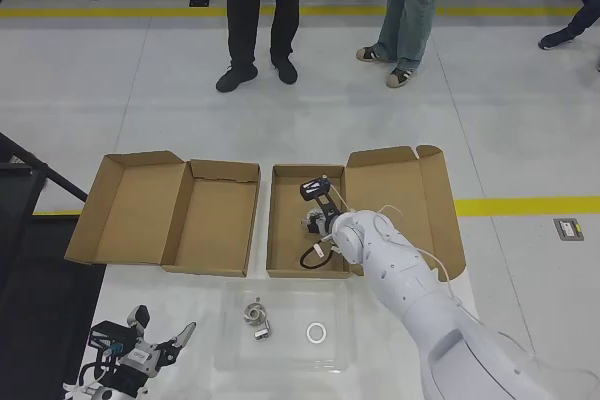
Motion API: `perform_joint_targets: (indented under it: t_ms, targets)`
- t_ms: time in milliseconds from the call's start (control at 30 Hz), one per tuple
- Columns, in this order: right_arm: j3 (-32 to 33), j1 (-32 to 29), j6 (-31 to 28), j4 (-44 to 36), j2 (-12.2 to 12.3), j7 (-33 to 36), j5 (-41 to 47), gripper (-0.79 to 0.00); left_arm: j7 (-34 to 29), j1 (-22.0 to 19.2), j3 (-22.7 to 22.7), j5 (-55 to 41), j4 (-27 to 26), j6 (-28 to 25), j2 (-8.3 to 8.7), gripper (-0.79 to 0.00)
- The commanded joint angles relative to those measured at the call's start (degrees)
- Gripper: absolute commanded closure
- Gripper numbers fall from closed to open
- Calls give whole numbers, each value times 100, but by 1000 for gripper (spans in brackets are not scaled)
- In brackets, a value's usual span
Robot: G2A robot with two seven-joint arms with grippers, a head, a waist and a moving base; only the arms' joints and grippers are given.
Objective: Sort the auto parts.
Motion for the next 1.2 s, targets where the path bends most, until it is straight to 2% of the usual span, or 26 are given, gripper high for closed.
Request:
perform_joint_targets:
  t_ms: [0, 67, 233, 433, 700, 867, 1167]
  targets:
    - [6, 18, -14, 36, -18, -19, -13, -723, 0, 0, 0, 0, 0, 0, 0, -785]
    - [9, 31, -34, 65, -29, -54, -38, -785, 0, 0, 0, 0, 0, 0, 0, -785]
    - [59, 2, -235, 72, -21, -432, -34, -785, 0, 0, 0, 0, 0, 0, 0, -785]
    - [108, -129, -1144, -64, 96, -1407, -141, -785, 0, 0, 0, 0, 0, 0, 0, -785]
    - [-33, -442, -2232, -582, 395, -2515, -963, -785, 0, 0, 0, 0, 0, 0, 0, -785]
    - [-12, -758, -2410, -1279, 637, -2802, -1423, -785, 0, 0, 0, 0, 0, 0, 0, -785]
    - [567, -1666, -2351, -3450, 1260, -2452, -2062, -785, 0, 0, 0, 0, 0, 0, 0, -785]
